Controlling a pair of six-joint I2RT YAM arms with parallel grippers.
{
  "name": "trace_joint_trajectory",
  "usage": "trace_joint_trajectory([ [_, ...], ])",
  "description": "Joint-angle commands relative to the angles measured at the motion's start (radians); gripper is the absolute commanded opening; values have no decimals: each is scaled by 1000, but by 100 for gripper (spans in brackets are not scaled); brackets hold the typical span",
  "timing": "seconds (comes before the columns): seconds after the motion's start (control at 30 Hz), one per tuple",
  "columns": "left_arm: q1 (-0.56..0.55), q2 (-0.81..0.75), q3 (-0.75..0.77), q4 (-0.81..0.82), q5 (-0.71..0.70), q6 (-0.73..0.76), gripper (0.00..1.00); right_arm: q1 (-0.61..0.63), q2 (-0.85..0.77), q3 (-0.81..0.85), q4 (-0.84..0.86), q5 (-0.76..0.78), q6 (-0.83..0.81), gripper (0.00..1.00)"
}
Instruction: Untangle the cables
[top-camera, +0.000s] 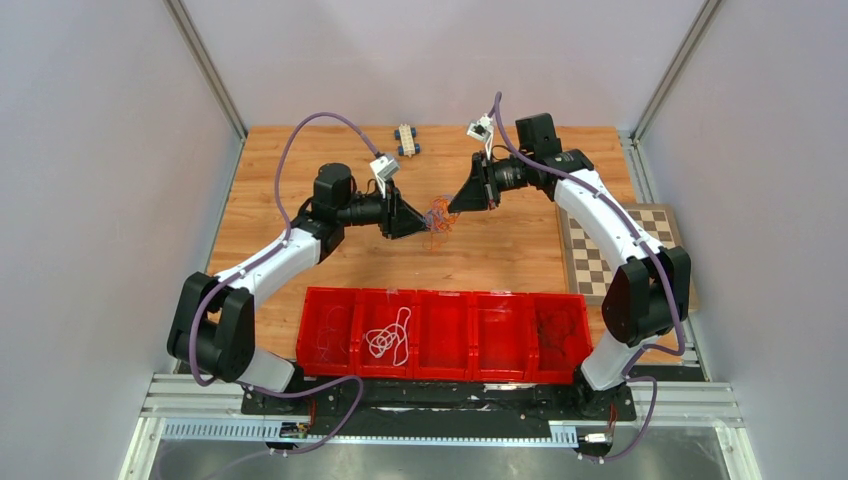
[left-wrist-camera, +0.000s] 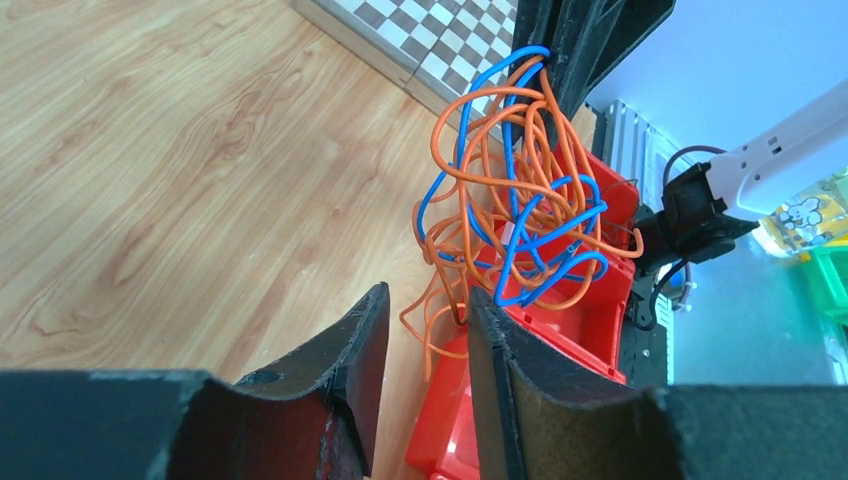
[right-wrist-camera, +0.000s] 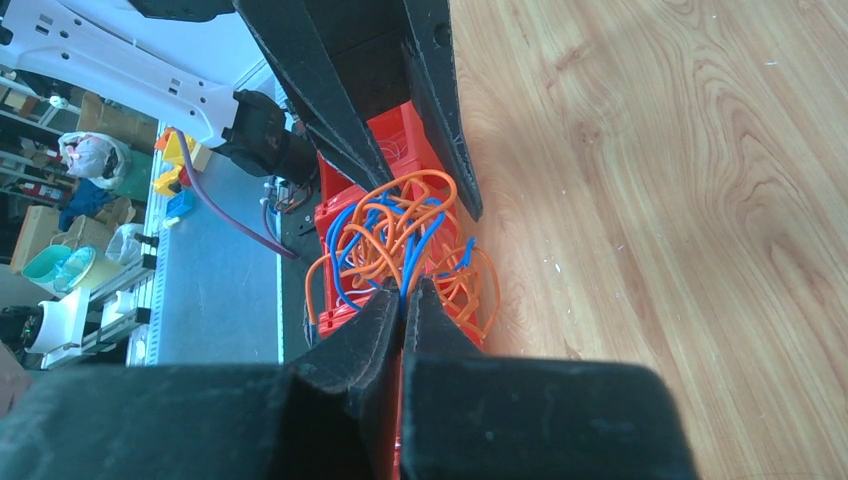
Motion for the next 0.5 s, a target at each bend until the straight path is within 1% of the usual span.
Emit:
trace_joint_trajectory([
  [0.0, -5, -28, 27, 71, 2, -49, 42, -1, -25, 10, 49, -34, 21, 0],
  [0.07, -12, -24, 30, 60, -3, -44, 36, -2, -21, 15, 50, -36, 27, 0],
  [0.1, -13, -20, 37, 42, 0, -37, 29, -2, -21, 17, 51, -37, 29, 0],
  [0.13, -13, -18, 41, 33, 2, -36, 24, -6, -19, 21, 51, -37, 31, 0],
  [0.17, -13, -18, 51, 3, 4, -32, 11, -11, -17, 24, 52, -32, 33, 0],
  [0.23, -8, -22, 65, -70, 10, -10, 1, -35, -14, 32, 52, -14, 42, 0],
  [0.33, 23, -53, 60, -174, 10, 12, 0, -93, -9, 39, 52, 38, 43, 0],
  [0.47, 89, -138, 22, -310, -20, 60, 0, -185, -13, 27, 52, 163, 10, 0],
])
